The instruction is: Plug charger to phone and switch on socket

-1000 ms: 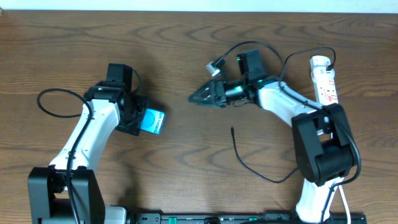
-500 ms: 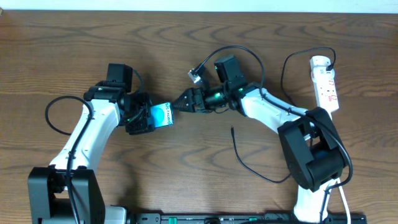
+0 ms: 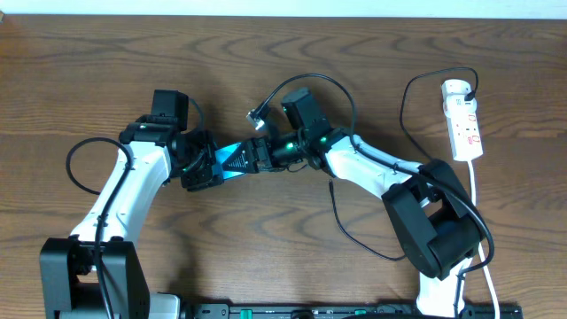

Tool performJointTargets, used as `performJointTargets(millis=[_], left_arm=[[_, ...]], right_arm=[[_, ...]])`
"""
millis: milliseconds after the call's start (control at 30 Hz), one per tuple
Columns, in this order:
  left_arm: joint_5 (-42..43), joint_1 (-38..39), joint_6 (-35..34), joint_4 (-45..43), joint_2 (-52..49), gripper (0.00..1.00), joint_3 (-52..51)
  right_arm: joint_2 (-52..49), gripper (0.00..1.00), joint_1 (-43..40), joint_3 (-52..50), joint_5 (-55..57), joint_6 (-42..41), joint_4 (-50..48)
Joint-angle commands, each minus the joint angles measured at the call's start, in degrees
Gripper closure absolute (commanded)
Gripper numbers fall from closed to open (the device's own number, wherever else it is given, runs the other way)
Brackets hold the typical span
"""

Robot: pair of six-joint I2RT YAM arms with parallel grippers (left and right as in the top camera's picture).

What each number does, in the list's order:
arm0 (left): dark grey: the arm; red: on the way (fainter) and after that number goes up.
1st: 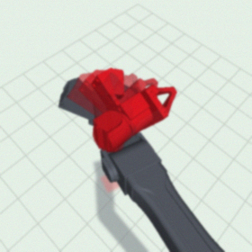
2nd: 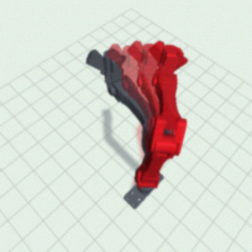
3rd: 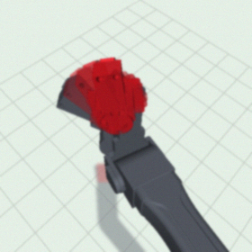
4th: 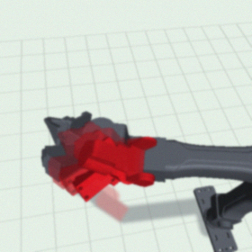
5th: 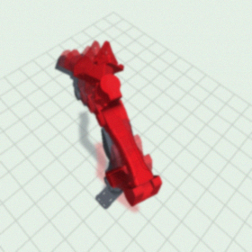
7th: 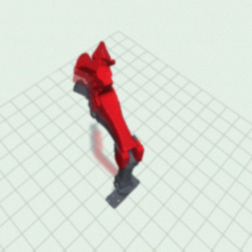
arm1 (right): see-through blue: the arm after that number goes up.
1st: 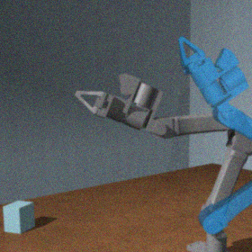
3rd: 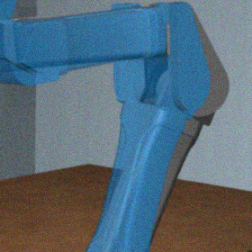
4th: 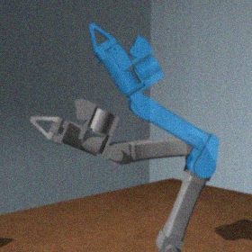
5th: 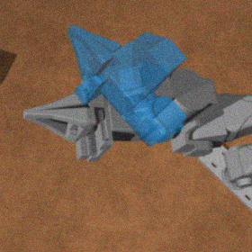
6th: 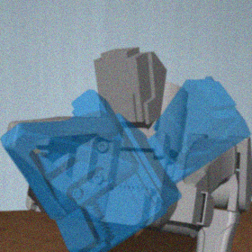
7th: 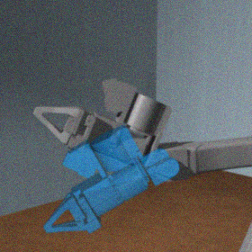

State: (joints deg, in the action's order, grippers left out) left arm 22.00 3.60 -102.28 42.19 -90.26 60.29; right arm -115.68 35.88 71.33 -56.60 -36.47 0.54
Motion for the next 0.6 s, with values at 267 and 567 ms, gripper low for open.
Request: performJointTargets(millis=[267,567], left_arm=[[5.18,0.09,-2.12,0.87,0.44,0.93,-0.07],[5.92,0.37,-1.75,1.53,0.44,0.93,-0.07]], right_arm=[[0.26,0.21,1.53,0.66,6.71,-3.41,0.09],[0.26,0.51,1.73,0.66,7.65,-4.87,0.09]])
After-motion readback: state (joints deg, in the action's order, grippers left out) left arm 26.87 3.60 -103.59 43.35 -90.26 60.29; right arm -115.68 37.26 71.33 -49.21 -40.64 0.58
